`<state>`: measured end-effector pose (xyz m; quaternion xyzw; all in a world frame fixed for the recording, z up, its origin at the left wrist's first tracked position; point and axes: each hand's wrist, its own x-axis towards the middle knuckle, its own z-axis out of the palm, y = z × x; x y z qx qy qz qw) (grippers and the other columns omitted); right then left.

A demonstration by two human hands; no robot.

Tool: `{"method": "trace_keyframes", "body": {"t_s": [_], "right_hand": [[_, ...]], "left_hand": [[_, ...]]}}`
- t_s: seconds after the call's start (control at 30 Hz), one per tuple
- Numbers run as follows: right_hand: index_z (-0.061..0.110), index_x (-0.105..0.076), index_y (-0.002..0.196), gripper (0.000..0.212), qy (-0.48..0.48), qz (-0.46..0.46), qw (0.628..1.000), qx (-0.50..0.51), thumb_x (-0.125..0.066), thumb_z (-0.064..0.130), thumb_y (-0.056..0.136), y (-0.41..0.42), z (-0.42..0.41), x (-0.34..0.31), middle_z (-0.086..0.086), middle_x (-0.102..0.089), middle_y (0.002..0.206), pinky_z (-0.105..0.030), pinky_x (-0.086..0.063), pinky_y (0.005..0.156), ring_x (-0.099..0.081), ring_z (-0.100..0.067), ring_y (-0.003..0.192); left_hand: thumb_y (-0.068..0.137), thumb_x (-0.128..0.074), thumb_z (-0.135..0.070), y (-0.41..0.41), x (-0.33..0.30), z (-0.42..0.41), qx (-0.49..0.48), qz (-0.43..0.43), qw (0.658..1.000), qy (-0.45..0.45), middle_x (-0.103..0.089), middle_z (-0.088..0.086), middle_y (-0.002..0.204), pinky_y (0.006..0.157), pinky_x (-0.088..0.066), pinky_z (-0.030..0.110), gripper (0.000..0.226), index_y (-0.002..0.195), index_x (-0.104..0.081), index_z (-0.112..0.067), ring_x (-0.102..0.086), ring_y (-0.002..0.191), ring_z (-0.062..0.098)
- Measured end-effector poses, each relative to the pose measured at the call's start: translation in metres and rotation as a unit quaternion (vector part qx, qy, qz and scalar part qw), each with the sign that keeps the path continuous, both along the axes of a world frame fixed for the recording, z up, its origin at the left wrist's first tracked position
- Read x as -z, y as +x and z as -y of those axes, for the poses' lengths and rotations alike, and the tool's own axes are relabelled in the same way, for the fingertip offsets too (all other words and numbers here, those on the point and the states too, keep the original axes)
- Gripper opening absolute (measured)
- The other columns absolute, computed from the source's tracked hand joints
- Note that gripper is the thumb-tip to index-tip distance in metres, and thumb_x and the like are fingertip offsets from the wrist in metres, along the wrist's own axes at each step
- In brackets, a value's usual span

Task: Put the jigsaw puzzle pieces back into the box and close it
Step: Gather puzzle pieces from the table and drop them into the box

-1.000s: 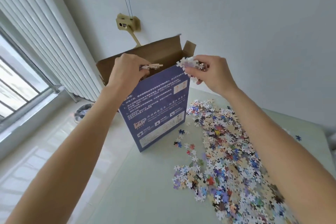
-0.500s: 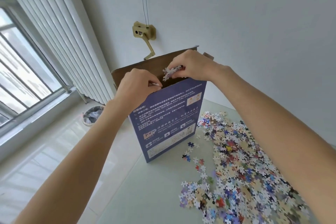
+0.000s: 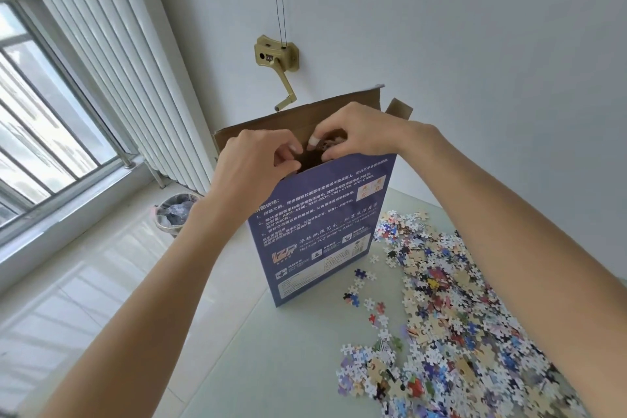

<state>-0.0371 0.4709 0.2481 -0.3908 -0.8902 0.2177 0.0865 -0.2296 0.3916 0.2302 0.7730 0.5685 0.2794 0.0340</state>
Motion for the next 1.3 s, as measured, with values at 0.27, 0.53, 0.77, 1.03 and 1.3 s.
{"method": "trace_keyframes", "body": {"t_s": [0.27,0.53,0.77,1.03,1.3], "right_hand": [[0.02,-0.069,0.103,0.017,0.065,-0.12,0.99,0.042,-0.058,0.024,0.091,-0.002,0.019,0.021,0.009,-0.068,0.102,-0.023,-0.044,0.088,-0.059,-0.002,0.096],[0.008,-0.067,0.104,0.02,0.324,-0.228,0.906,0.148,-0.058,0.02,0.091,0.024,0.083,0.05,-0.003,-0.071,0.1,-0.012,-0.049,0.075,-0.066,-0.012,0.092],[0.006,-0.069,0.098,0.017,0.167,-0.098,0.939,0.284,-0.065,0.003,0.083,0.093,0.183,0.174,-0.007,-0.072,0.092,-0.026,-0.053,0.072,-0.067,-0.018,0.08],[0.018,-0.045,0.134,0.057,-0.132,0.118,0.886,0.428,-0.062,0.038,0.085,0.156,0.291,0.301,-0.004,-0.038,0.144,-0.041,-0.025,0.112,-0.033,-0.025,0.133],[0.03,-0.006,0.145,0.116,-0.252,0.176,0.819,0.484,-0.065,0.076,0.057,0.128,0.309,0.335,-0.015,0.011,0.154,-0.068,-0.01,0.106,0.005,-0.047,0.139]], "left_hand": [[0.091,-0.054,-0.04,0.008,0.012,0.012,0.044,-0.095,0.994,0.021,-0.067,-0.011,0.093,0.063,-0.047,0.027,0.022,0.107,-0.065,-0.03,-0.063,0.079,0.014],[0.091,-0.058,-0.024,0.022,0.021,0.029,0.052,-0.062,0.969,0.232,-0.069,-0.002,0.091,0.055,-0.048,0.025,0.016,0.102,-0.068,-0.018,-0.063,0.078,0.016],[0.091,-0.052,-0.02,0.075,0.127,0.053,0.188,0.043,0.972,0.136,-0.07,-0.007,0.078,0.048,-0.05,0.022,0.019,0.093,-0.071,-0.018,-0.064,0.067,0.008],[0.08,-0.066,-0.047,0.114,0.283,0.096,0.11,-0.151,0.908,-0.374,-0.039,0.004,0.14,0.098,-0.04,0.037,0.073,0.141,-0.033,-0.026,-0.038,0.126,0.023],[0.057,-0.08,-0.055,0.138,0.311,0.141,0.083,-0.15,0.879,-0.446,-0.027,0.012,0.134,0.1,-0.038,0.043,0.109,0.143,-0.023,-0.022,-0.029,0.122,0.031]]}}
